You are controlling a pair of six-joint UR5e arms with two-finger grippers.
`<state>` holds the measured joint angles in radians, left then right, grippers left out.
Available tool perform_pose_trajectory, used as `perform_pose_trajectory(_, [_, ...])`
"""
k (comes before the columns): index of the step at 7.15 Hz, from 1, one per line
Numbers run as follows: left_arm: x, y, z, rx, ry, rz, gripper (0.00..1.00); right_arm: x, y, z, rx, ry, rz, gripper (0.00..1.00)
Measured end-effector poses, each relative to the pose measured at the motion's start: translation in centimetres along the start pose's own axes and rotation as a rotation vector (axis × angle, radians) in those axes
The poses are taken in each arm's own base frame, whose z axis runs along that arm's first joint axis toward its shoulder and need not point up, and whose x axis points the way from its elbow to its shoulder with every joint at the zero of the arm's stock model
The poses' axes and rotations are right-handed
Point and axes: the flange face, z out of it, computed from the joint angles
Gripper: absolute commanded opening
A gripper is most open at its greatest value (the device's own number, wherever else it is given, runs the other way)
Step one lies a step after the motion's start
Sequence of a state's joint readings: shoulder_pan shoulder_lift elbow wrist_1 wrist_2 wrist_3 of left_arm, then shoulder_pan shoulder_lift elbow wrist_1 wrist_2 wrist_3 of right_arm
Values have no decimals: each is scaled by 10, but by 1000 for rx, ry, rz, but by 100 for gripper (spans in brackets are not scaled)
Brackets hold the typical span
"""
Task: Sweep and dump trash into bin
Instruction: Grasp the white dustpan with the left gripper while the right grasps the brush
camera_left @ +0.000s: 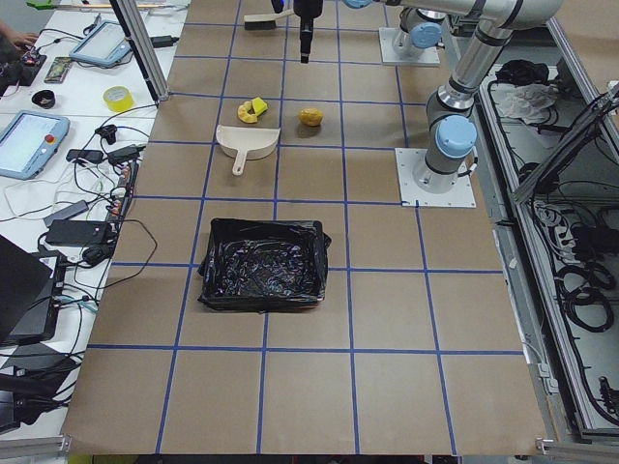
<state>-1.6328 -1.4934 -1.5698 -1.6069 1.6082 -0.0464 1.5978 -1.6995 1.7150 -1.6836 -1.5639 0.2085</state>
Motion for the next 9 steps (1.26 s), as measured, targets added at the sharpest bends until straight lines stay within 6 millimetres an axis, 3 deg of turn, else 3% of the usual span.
perform_pose_trajectory(2, [0, -3, 3, 13, 4, -1, 100, 6, -5, 2, 2, 3, -7, 100])
perform_pose_trajectory(3, [0, -4, 3, 19, 4, -6, 100, 21, -19, 8, -2, 11, -25, 100])
perform_pose_trajectory(4, [0, -6, 4, 27, 3, -18, 100, 51, -47, 23, -20, 25, -62, 100])
perform_pose_trajectory(6, [-14, -21, 16, 42, -1, -28, 100, 127, -115, 77, -64, 53, -168, 100])
perform_pose_trajectory(7, [-36, -34, 27, 52, -4, 22, 99, 166, -145, 118, -85, 84, -234, 100])
perform_pose_trajectory(8, [-59, -48, 38, 65, -11, 132, 99, 201, -166, 160, -116, 97, -289, 100])
perform_pose_trajectory(9, [-77, -61, 52, 62, -6, 265, 98, 222, -174, 199, -163, 92, -341, 99])
